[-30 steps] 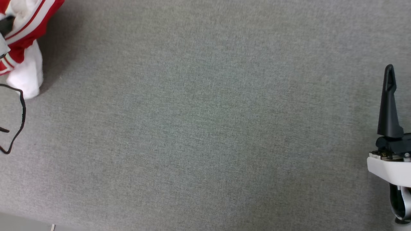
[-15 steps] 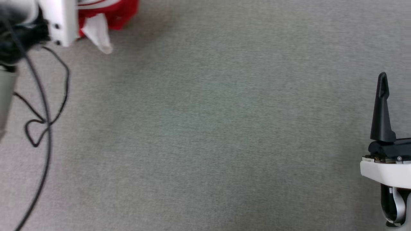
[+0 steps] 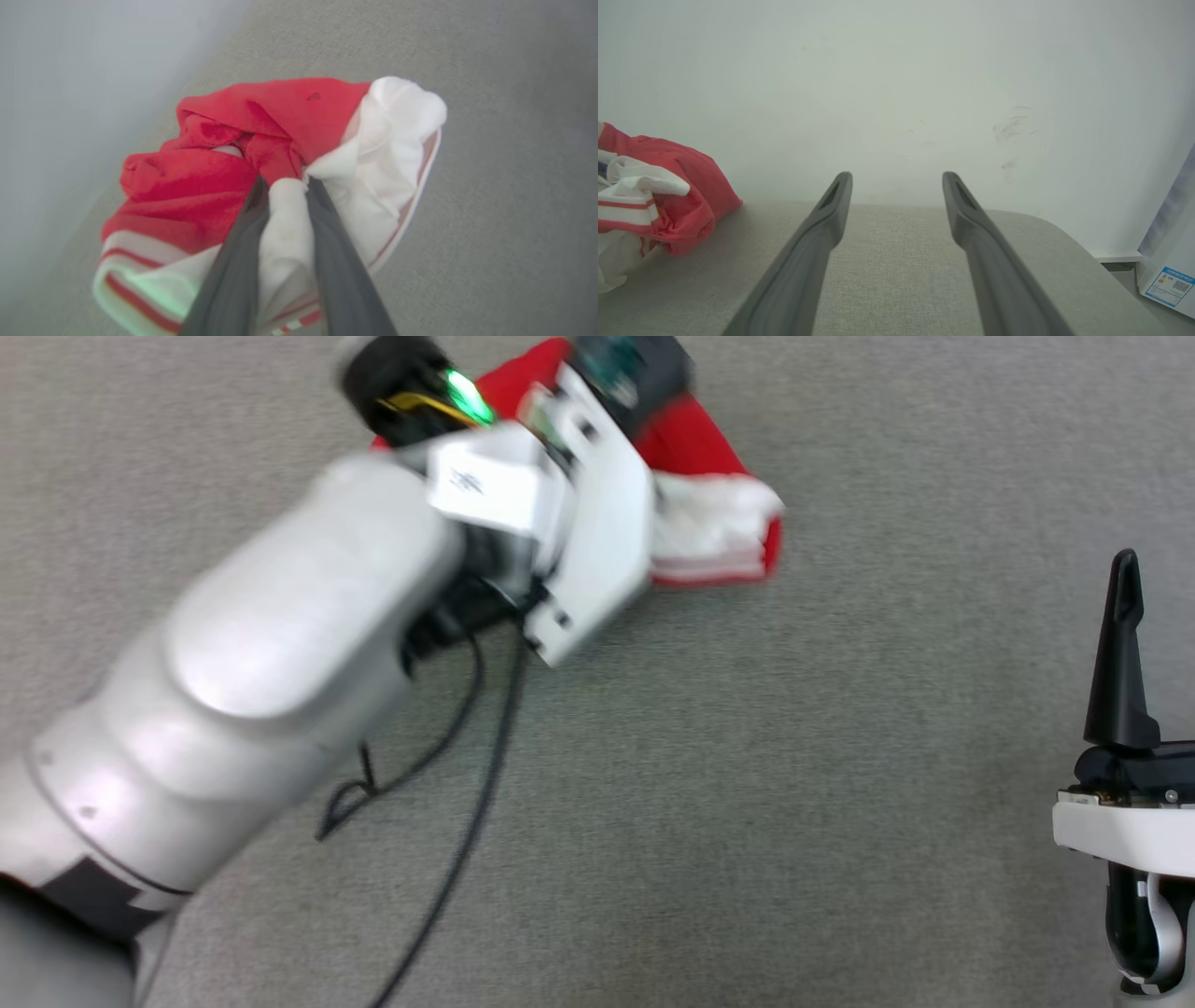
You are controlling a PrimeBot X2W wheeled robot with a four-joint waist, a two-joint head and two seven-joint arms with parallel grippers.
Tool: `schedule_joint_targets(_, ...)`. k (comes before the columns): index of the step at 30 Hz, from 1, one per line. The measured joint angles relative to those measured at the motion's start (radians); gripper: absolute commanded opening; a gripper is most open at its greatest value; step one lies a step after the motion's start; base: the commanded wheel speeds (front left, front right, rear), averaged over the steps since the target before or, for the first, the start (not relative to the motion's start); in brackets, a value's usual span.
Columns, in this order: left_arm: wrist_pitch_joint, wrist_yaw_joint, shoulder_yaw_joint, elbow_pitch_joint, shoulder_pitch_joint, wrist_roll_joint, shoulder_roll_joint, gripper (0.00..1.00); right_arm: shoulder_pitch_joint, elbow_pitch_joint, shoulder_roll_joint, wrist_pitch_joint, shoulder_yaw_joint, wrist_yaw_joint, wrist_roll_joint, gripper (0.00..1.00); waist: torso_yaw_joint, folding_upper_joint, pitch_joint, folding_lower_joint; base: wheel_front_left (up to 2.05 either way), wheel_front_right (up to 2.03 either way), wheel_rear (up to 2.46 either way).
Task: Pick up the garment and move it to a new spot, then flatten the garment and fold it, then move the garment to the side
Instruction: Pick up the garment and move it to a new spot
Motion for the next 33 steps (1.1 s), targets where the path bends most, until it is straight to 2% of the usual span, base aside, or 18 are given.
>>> schedule_joint_targets(7, -0.085, 0.000, -0.230, 0.042, -0.008, -0.068, -0.101, 0.00, -0.001, 0.012, 0.000, 0.000, 0.002, 0.000, 0.023, 1.00, -0.046, 0.0000, 0.004, 0.0000, 0.00, 0.00, 0.00)
schedule_joint_targets(10, -0.110, 0.000, -0.281, 0.090, 0.009, -0.091, -0.144, 0.00, -0.001, 0.015, 0.000, 0.000, 0.009, 0.000, 0.027, 1.00, -0.058, 0.0000, 0.004, 0.0000, 0.00, 0.00, 0.00)
schedule_joint_targets(11, -0.105, 0.000, -0.299, 0.126, 0.053, -0.088, -0.184, 0.00, -0.001, 0.016, 0.000, 0.000, 0.008, 0.000, 0.033, 1.00, -0.066, 0.0000, 0.010, 0.0000, 0.00, 0.00, 0.00)
schedule_joint_targets(14, -0.061, 0.000, -0.302, 0.137, 0.133, -0.067, -0.219, 0.00, -0.003, 0.016, 0.000, 0.000, 0.006, 0.000, 0.035, 1.00, -0.073, 0.0000, 0.021, 0.0000, 0.00, 0.00, 0.00)
schedule_joint_targets(18, -0.011, 0.002, -0.289, 0.125, 0.184, -0.030, -0.233, 0.00, -0.007, 0.017, 0.000, 0.000, 0.002, 0.000, 0.037, 1.00, -0.076, 0.0000, 0.034, 0.0000, 0.00, 0.00, 0.00)
schedule_joint_targets(22, -0.047, 0.004, -0.290, 0.134, 0.196, -0.023, -0.239, 0.00, -0.007, 0.022, 0.000, 0.000, -0.001, 0.000, 0.036, 1.00, -0.067, 0.0000, 0.029, 0.0000, 0.00, 0.00, 0.00)
schedule_joint_targets(24, -0.112, 0.001, -0.298, 0.154, 0.195, -0.022, -0.241, 1.00, -0.007, 0.023, 0.001, 0.000, -0.001, 0.000, 0.031, 1.00, -0.061, 0.0001, 0.019, 0.0000, 0.00, 0.00, 0.00)
schedule_joint_targets(31, -0.430, 0.001, -0.279, 0.210, 0.171, 0.026, -0.253, 1.00, 0.024, 0.032, 0.001, 0.000, -0.009, 0.000, 0.013, 1.00, -0.031, 0.0001, -0.047, 0.0000, 0.00, 0.00, 0.00)
schedule_joint_targets(33, -0.506, 0.016, -0.260, 0.224, 0.183, 0.034, -0.256, 1.00, 0.043, 0.034, 0.001, 0.000, -0.010, 0.000, 0.012, 1.00, -0.020, 0.0000, -0.070, 0.0000, 0.00, 0.00, 0.00)
